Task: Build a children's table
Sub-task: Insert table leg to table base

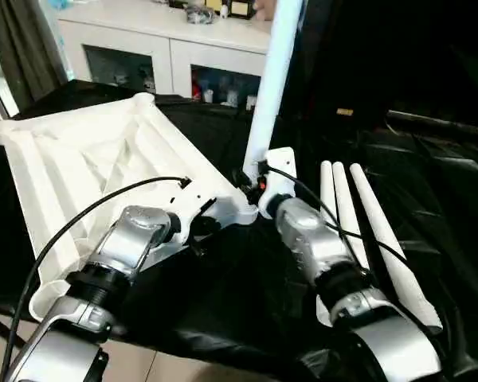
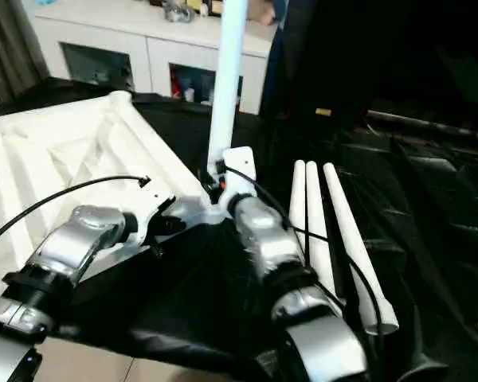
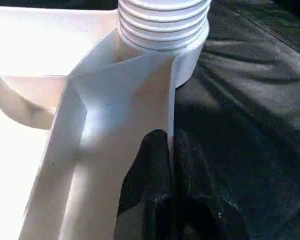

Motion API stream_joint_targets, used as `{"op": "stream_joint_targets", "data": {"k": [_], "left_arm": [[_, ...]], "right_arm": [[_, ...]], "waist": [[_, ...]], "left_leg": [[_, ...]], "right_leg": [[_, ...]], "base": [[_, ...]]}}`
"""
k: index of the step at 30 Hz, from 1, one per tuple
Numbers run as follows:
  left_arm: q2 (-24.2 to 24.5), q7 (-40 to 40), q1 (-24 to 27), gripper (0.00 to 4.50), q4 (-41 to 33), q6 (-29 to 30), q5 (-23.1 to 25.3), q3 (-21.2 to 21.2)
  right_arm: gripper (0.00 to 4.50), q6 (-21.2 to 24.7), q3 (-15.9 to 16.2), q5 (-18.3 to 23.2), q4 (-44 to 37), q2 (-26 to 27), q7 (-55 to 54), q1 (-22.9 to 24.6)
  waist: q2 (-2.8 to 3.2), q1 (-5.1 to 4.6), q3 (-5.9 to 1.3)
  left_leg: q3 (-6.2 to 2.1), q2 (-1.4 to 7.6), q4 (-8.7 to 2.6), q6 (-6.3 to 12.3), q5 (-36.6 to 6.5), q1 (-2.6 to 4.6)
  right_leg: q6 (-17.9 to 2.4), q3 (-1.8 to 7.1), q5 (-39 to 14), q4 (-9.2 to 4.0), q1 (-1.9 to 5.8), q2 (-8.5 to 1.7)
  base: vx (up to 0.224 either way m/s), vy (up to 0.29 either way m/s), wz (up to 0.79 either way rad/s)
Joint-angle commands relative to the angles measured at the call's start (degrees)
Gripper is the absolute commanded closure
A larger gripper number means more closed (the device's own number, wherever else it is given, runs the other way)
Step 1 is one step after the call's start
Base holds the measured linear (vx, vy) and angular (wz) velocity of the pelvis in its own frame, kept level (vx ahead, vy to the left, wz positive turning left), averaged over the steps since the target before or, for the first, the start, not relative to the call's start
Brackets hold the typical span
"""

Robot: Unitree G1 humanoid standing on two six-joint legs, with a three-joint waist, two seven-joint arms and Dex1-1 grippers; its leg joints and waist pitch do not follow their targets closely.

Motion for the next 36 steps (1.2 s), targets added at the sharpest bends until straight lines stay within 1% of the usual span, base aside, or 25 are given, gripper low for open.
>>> {"op": "stream_joint_targets", "data": {"k": [1,2,3,4,7,9,11,13,14,15,16,18,20,21,23,24,26,28,29,30,31,32,33,34,36], "left_arm": [[0.5,2.5,-2.6,4.5,-0.5,0.2,0.7,3.5],[0.4,2.8,-2.7,4.5,-0.3,0.2,0.7,3.5],[0.3,2.9,-2.8,4.5,-0.1,0.1,0.7,3.5],[0.4,3.2,-2.8,4.5,0.1,0.1,0.6,3.4],[0.6,3.5,-2.7,4.5,0.0,0.3,0.3,3.3],[0.7,3.4,-2.6,4.5,0.0,0.2,0.3,3.2],[0.9,3.3,-2.6,4.5,0.0,0.1,0.3,3.2],[1.0,3.2,-2.6,4.5,0.0,-0.1,0.2,3.1],[1.0,3.0,-2.5,4.5,0.0,-0.2,0.2,3.1],[1.2,2.9,-2.5,4.5,-0.1,-0.3,0.1,3.0],[1.3,2.6,-2.4,4.5,-0.2,-0.3,0.0,2.9],[1.4,2.5,-2.4,4.5,-0.3,-0.3,0.0,2.9],[1.8,1.8,-2.0,4.5,-1.0,-0.1,-0.3,2.8],[2.0,1.6,-1.9,4.5,-1.1,-0.2,-0.4,2.8],[2.1,1.5,-1.8,4.5,-1.1,-0.3,-0.5,2.8],[2.3,1.2,-1.6,4.5,-1.1,-0.8,-0.5,2.7],[2.4,0.9,-1.6,4.5,-1.2,-1.1,-0.5,2.6],[2.7,0.3,-1.3,4.5,-1.6,-1.7,-0.6,2.4],[2.9,0.1,-1.2,4.5,-1.8,-1.6,-0.7,2.4],[3.2,-0.6,-0.8,4.5,-2.4,-1.8,-0.7,2.1],[3.3,-0.8,-0.6,4.5,-2.6,-1.7,-0.7,2.1],[3.3,-0.9,-0.5,4.5,-2.7,-1.7,-0.7,2.1],[3.5,-1.5,-0.2,4.5,-3.1,-2.0,-0.7,1.9],[3.7,-2.0,0.0,4.5,-3.4,-2.3,-0.8,1.7],[4.4,-3.7,0.7,4.5,-4.1,-3.8,-1.0,1.2]], "right_arm": [[2.64,4.0,-0.8,-1.6,7.9,-1.0,-2.3,3.8],[2.64,3.6,-1.0,-1.6,8.7,-0.7,-2.6,3.4],[2.64,3.3,-1.2,-1.6,9.3,-0.6,-2.8,3.1],[2.64,2.6,-1.5,-1.6,10.5,-0.3,-2.9,2.6],[2.64,1.7,-2.1,-1.8,12.1,0.3,-2.6,1.9],[2.64,1.3,-2.0,-1.8,12.1,0.5,-2.1,1.7],[2.64,0.6,-2.3,-1.1,11.9,0.7,0.0,1.4],[2.64,-0.2,-2.5,-0.7,11.6,0.9,1.6,1.2],[2.29,-0.6,-2.6,-0.5,11.3,1.0,2.2,1.1],[2.08,-1.3,-2.7,-0.6,11.1,1.0,2.8,0.8],[1.94,-1.8,-2.7,-0.5,10.6,0.9,4.0,0.7],[1.91,-2.0,-2.7,-0.4,10.2,0.8,4.5,0.6],[1.73,-2.8,-2.7,0.0,7.7,0.3,8.4,0.8],[1.53,-3.0,-2.7,0.1,6.8,-0.1,9.9,0.9],[1.45,-3.1,-2.9,0.4,5.6,-0.5,11.7,1.2],[1.35,-2.8,-2.8,0.7,4.5,-0.9,12.9,1.5],[1.14,-2.6,-2.8,0.8,3.9,-1.1,13.6,1.7],[1.01,-2.1,-2.4,1.0,1.6,-2.0,15.6,2.5],[0.91,-2.0,-2.2,1.0,0.3,-2.5,16.6,3.0],[0.8,-1.0,-2.1,1.4,-2.7,-3.4,19.1,4.2],[0.71,-0.5,-1.9,1.6,-4.2,-3.9,20.3,4.8],[0.63,-0.3,-1.9,1.7,-5.0,-4.1,20.9,5.1],[0.56,0.6,-1.6,2.1,-7.1,-4.9,22.6,6.0],[0.37,1.3,-1.3,2.3,-8.6,-5.6,23.8,6.6],[0.31,3.3,0.0,2.4,-12.8,-7.8,27.2,8.3]], "waist": [[1.45,-0.11,-1.77],[1.42,-0.12,-1.72],[1.41,-0.05,-1.75],[1.21,-0.02,-1.78],[1.36,0.04,-1.75],[1.28,0.15,-1.76],[1.31,0.17,-1.78],[1.29,0.19,-1.8],[1.24,0.23,-1.77],[1.24,0.27,-1.78],[1.19,0.29,-1.79],[1.24,0.26,-1.91],[1.14,0.5,-2.18],[0.82,0.56,-2.25],[0.98,0.69,-2.29],[0.89,0.77,-2.41],[0.87,0.84,-2.46],[0.86,0.96,-2.84],[0.83,1.04,-3.08],[1.03,1.24,-3.25],[1.01,1.35,-3.4],[0.85,1.47,-3.63],[0.9,1.61,-3.56],[0.85,1.73,-3.54],[0.99,2.14,-3.38]], "left_leg": [[0.06,0.38,-5.31,-0.35,-28.2,0.04],[0.08,0.39,-5.36,-0.32,-28.2,-0.06],[0.18,0.37,-5.33,-0.37,-28.1,0.09],[0.21,0.41,-5.33,-0.35,-27.9,0.06],[0.34,0.42,-5.38,-0.45,-27.2,-0.04],[0.46,0.45,-5.46,-0.56,-26.4,-0.15],[0.53,0.46,-5.42,-0.5,-26.4,-0.08],[0.54,0.5,-5.5,-0.39,-25.7,-0.26],[0.58,0.49,-5.51,-0.37,-25.4,-0.23],[0.66,0.49,-5.5,-0.32,-25.1,-0.2],[0.66,0.49,-5.51,-0.29,-24.9,-0.22],[0.59,0.53,-5.53,-0.26,-24.6,-0.33],[0.71,0.62,-5.63,-0.26,-22.1,-0.77],[1.07,0.6,-5.54,0.38,-18.2,-1.15],[1.36,0.59,-5.35,0.74,-15.9,-1.23],[1.43,0.59,-5.31,0.93,-14.5,-1.32],[1.56,0.63,-5.23,1.25,-13.7,-1.23],[1.76,0.56,-5.03,1.52,-10.8,-1.29],[1.89,0.58,-4.9,1.9,-7.8,-1.37],[2.0,0.48,-4.74,2.51,-4.4,-1.57],[2.08,0.53,-4.55,2.96,-2.7,-1.49],[2.2,0.39,-4.17,3.93,0.9,-1.63],[2.24,0.26,-4.0,4.76,2.7,-1.78],[2.47,0.19,-3.83,5.25,2.5,-1.54],[2.53,0.26,-3.86,6.24,1.0,-1.36]], "right_leg": [[-4.5,1.27,-33.7,-5.53,1.31,-3.98],[-4.6,1.31,-33.6,-5.52,1.34,-3.96],[-4.9,1.56,-33.0,-5.41,1.12,-3.98],[-5.1,1.61,-32.7,-5.35,1.15,-4.03],[-5.9,1.9,-31.4,-5.03,1.1,-3.97],[-6.2,2.2,-30.3,-4.8,1.13,-3.91],[-6.4,2.3,-30.2,-4.72,1.07,-3.89],[-6.6,2.33,-29.8,-4.68,1.23,-3.95],[-6.7,2.37,-29.7,-4.69,1.21,-3.92],[-6.7,2.41,-29.8,-4.7,1.2,-3.92],[-6.7,2.4,-30.1,-4.73,1.22,-3.94],[-6.8,2.4,-29.7,-4.66,1.36,-3.95],[-7.6,2.54,-26.4,-4.32,1.93,-4.07],[-8.5,2.75,-23.0,-3.76,2.17,-3.87],[-9.2,2.94,-21.6,-3.6,2.2,-3.94],[-9.5,2.92,-20.8,-3.47,2.35,-3.92],[-9.7,2.86,-20.8,-3.44,2.23,-3.82],[-10.6,2.96,-17.0,-3.02,2.54,-3.73],[-11.8,2.98,-12.2,-2.47,2.76,-3.66],[-12.9,2.95,-7.1,-1.92,3.2,-3.51],[-13.5,2.95,-4.2,-1.62,3.24,-3.47],[-14.6,3.0,1.6,-0.91,3.46,-3.28],[-15.7,3.0,5.3,-0.56,3.47,-3.08],[-16.1,3.04,6.3,-0.56,3.27,-3.08],[-16.4,3.06,5.2,-0.68,3.38,-3.21]], "base": [[0.0,0.0,0.0],[0.0,0.0,0.0],[0.0,0.0,0.0],[0.0,0.0,0.0],[0.0,0.0,0.0],[0.0,0.0,0.0],[0.0,0.0,0.0],[0.0,0.0,0.0],[0.0,0.0,0.0],[0.0,0.0,0.0],[0.0,0.0,0.0],[0.0,0.0,0.0],[0.0,0.0,0.0],[0.0,0.0,0.0],[0.0,0.0,0.0],[0.0,0.0,0.0],[0.0,0.0,0.0],[0.028,-0.011,0.01],[0.057,-0.015,-0.01],[0.057,-0.015,-0.01],[0.055,-0.003,-0.02],[0.0,0.0,0.0],[0.0,0.0,0.0],[0.0,0.0,0.0],[0.0,0.0,0.0]]}}
